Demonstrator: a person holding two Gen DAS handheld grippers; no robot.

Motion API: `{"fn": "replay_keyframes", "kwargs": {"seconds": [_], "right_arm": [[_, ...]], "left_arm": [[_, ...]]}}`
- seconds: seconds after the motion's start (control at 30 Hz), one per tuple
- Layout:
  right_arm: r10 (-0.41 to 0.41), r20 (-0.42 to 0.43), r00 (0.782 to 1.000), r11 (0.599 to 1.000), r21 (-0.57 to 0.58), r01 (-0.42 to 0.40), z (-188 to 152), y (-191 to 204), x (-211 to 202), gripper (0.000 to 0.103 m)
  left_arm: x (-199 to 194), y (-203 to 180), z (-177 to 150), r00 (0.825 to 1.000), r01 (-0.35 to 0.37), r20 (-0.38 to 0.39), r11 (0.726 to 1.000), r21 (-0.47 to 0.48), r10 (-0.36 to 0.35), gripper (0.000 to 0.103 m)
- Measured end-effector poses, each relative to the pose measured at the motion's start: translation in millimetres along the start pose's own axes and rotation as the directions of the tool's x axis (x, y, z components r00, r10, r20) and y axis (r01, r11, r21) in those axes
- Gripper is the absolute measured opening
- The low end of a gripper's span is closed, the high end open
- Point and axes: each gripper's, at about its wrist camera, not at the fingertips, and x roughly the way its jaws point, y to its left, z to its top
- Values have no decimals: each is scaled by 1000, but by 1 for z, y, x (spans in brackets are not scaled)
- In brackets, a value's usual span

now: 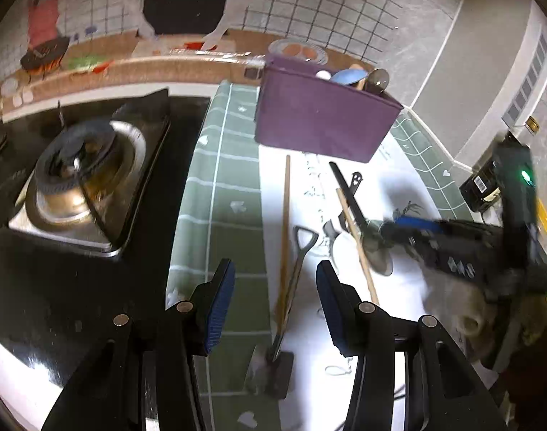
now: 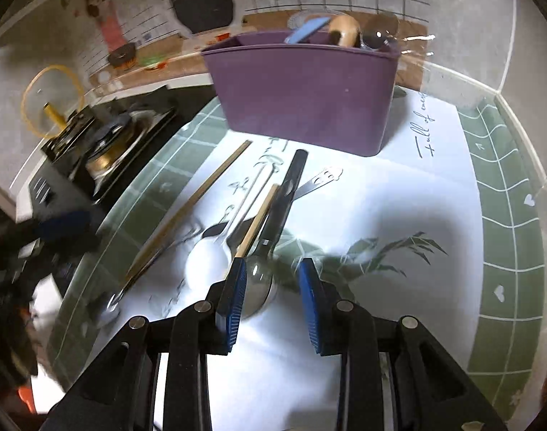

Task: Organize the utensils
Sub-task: 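Grasp the black-handled clear spoon with the right tool while the left tool approaches the black spatula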

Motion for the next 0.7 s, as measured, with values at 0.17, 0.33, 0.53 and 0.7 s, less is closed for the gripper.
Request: {"fn": "replay_keyframes", "kwargs": {"seconds": [0.17,0.33,0.53,0.7], "right_arm": [[-22,5,1000,999,37,22,20,0,24,18],[-63,2,998,998,26,63,32,4,39,16],[-74,1,997,997,7,74,34,8,48,15],[-72,-16,997,997,-37,71,29,10,44,13]], "left_arm": [[-3,8,-5,1000,-3,4,1000,-18,3,48],[-1,12,-8,1000,-5,-11,1000,-8,5,48],[7,12,-8,999,-3,-38,1000,-14,3,48],[14,7,-7,998,-29,-49,1000,-8,28,48]]}}
